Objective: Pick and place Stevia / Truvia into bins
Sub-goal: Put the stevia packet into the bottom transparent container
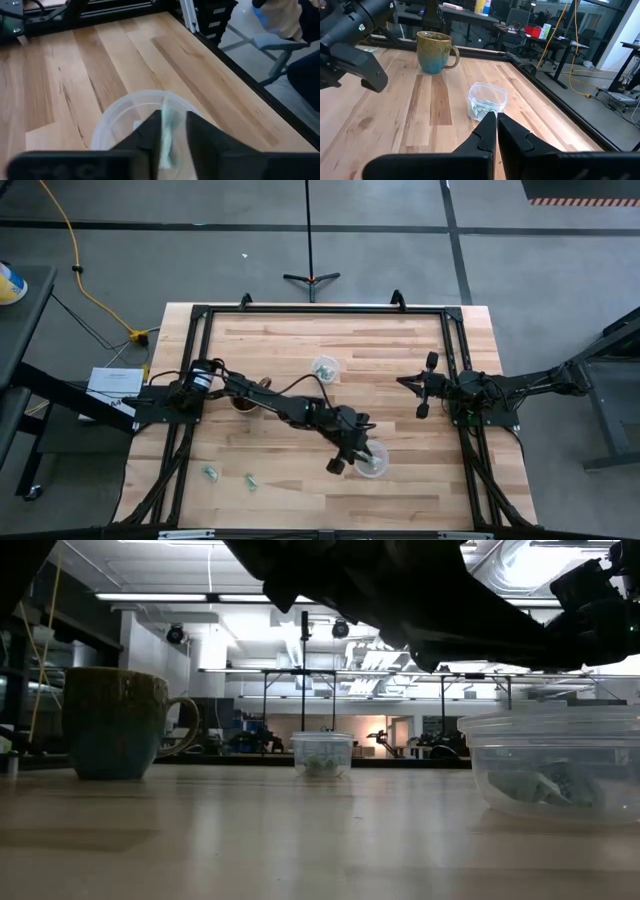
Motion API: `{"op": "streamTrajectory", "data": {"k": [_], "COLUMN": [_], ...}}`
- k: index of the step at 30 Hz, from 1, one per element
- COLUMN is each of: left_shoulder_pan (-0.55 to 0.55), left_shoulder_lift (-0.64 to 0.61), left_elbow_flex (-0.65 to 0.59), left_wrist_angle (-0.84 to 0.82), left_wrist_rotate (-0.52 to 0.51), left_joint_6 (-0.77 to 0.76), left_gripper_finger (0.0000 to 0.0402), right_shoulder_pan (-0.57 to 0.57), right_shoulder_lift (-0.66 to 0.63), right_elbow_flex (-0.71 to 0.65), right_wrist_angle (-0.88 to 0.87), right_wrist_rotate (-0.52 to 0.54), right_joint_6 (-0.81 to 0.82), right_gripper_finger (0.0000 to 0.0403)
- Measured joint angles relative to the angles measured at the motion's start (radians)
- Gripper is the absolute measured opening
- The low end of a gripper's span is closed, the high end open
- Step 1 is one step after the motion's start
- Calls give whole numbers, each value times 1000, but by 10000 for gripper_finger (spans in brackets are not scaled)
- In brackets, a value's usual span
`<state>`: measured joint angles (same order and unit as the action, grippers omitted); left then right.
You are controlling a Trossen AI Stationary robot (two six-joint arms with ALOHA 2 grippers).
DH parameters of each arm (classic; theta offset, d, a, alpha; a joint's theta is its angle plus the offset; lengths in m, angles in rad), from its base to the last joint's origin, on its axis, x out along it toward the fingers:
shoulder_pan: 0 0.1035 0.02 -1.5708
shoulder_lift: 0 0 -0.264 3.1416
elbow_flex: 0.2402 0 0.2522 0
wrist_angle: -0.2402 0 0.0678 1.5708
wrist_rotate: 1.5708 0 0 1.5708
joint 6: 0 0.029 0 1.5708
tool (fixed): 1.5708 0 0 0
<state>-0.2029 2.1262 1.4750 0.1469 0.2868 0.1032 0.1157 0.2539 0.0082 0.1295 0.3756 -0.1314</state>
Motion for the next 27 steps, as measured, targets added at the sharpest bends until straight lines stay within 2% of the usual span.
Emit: {"op": "streamTrajectory", "data": {"k": [4, 6, 9, 13, 16, 21, 27], "left_shoulder_pan": [0, 1, -1, -32, -77, -190, -302], "left_shoulder_lift": [-2, -26, -99, -182, -222, -227, -227], "left_elbow_flex": [0, -1, -1, 1, 0, -2, -33], "left_wrist_angle": [-23, -130, -313, -626, -881, -1148, -1334], "left_wrist_rotate": [12, 15, 33, 91, 70, -76, -185], "left_joint_6": [4, 11, -1, -92, -159, -240, -305], "left_gripper_finger": [195, 222, 240, 236, 223, 198, 181], "right_shoulder_pan": [0, 0, 0, 0, 0, 0, 0], "right_shoulder_lift": [0, 0, 0, 0, 0, 3, 2], "right_elbow_flex": [0, 0, 0, 0, 0, 0, 0], "right_wrist_angle": [-5, -6, -6, -9, -18, -36, -38], "right_wrist_rotate": [0, 0, 0, 2, 3, 3, 23], "right_joint_6": [0, 1, 14, 30, 53, 75, 76], "right_gripper_finger": [1, 1, 2, 1, 1, 2, 2]}}
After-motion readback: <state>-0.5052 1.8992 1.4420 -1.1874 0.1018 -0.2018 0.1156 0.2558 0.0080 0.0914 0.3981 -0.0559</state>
